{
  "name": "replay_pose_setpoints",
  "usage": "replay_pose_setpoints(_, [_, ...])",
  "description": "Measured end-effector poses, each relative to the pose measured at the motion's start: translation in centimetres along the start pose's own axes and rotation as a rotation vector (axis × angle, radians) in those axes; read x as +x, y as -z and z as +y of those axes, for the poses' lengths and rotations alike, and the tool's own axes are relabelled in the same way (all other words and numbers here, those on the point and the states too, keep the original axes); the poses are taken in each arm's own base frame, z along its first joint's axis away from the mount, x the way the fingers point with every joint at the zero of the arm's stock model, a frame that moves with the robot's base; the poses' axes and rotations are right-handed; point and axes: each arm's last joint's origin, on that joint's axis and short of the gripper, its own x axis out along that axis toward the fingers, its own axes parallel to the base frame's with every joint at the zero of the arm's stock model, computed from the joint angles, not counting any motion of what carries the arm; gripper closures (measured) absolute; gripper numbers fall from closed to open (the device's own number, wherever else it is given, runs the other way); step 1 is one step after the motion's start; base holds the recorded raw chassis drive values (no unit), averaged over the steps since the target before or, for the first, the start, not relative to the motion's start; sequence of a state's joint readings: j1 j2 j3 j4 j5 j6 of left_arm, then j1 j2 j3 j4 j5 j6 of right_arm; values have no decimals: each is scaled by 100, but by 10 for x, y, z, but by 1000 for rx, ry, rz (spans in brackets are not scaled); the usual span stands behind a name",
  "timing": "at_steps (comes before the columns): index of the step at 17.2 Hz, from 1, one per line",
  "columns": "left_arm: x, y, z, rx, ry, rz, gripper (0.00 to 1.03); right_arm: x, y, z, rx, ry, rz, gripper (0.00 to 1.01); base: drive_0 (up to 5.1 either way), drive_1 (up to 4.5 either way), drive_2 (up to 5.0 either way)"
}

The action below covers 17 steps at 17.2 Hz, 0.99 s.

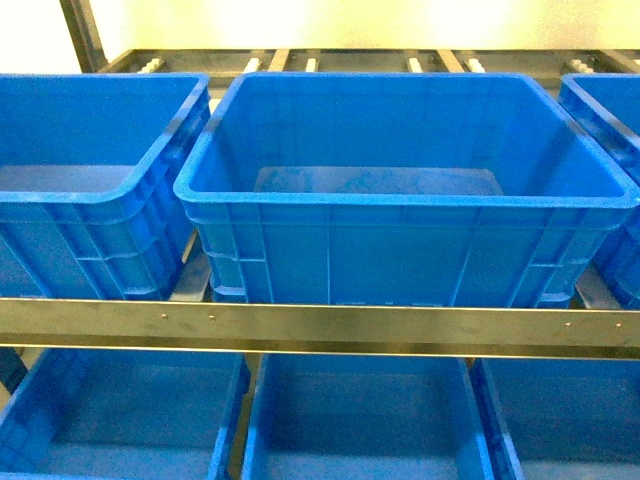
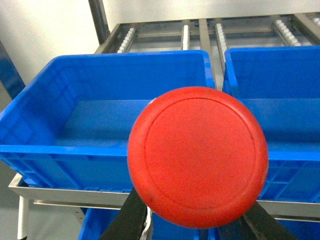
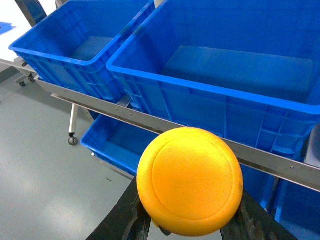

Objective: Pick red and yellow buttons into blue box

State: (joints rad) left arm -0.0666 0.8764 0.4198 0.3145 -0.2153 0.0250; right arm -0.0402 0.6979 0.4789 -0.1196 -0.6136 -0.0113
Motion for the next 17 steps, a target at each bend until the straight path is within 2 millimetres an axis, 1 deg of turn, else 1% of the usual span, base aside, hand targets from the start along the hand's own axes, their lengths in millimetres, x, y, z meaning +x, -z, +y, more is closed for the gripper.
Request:
replay_pose_setpoints(10, [0, 1, 0, 1, -1, 6, 79, 0, 0, 0, 2, -3, 3, 72, 28, 28, 28])
replay_pose_setpoints(13, [0, 1, 0, 1, -4, 5, 79, 0, 0, 0, 1, -3, 1, 72, 9, 424, -406])
replay_pose_setpoints(17, [1, 1, 0, 2, -3, 11, 79, 1, 0, 0, 1, 0, 2, 72, 3, 44, -39])
